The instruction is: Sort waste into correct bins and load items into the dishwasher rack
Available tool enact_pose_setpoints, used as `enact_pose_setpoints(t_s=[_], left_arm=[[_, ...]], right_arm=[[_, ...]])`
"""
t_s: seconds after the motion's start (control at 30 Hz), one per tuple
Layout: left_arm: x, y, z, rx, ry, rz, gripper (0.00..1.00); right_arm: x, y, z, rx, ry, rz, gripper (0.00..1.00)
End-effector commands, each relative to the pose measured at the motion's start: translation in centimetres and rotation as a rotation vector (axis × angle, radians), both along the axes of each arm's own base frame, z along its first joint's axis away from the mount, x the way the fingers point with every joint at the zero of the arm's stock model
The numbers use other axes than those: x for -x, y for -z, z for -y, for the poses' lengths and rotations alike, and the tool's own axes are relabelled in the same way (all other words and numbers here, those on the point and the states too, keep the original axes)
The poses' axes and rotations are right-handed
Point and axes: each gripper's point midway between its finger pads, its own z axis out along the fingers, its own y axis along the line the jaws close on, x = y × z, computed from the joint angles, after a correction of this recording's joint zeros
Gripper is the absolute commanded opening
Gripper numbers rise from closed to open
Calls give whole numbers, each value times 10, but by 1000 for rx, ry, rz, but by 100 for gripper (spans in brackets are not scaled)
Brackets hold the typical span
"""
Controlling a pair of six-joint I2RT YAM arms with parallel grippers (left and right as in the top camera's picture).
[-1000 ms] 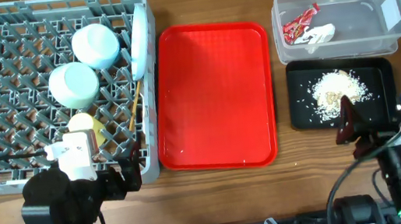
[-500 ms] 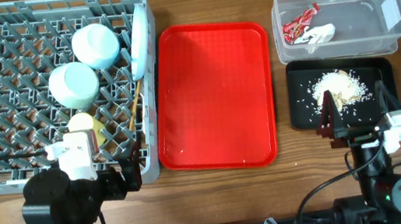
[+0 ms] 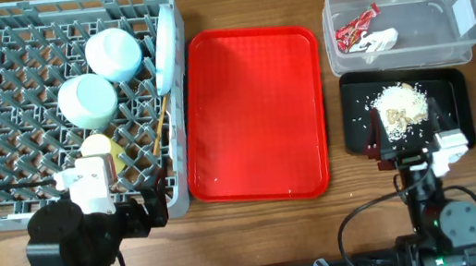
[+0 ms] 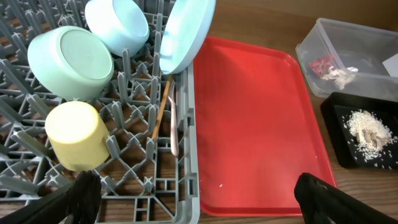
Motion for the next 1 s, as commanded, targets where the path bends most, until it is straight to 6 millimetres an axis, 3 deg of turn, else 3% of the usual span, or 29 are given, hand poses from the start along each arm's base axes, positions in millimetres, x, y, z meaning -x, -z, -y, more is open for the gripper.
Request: enact_pose_setpoints(t_s=[0.0, 0.1, 0.97], left_arm=[[1, 1, 2, 12, 7, -3, 100], [1, 1, 2, 12, 7, -3, 100], [1, 1, 2, 12, 7, -3, 100]], right_arm=[[-3, 24, -4, 3, -23, -95, 100], [-4, 48, -7, -1, -38, -196, 99], [-4, 48, -8, 0, -44, -195, 100]])
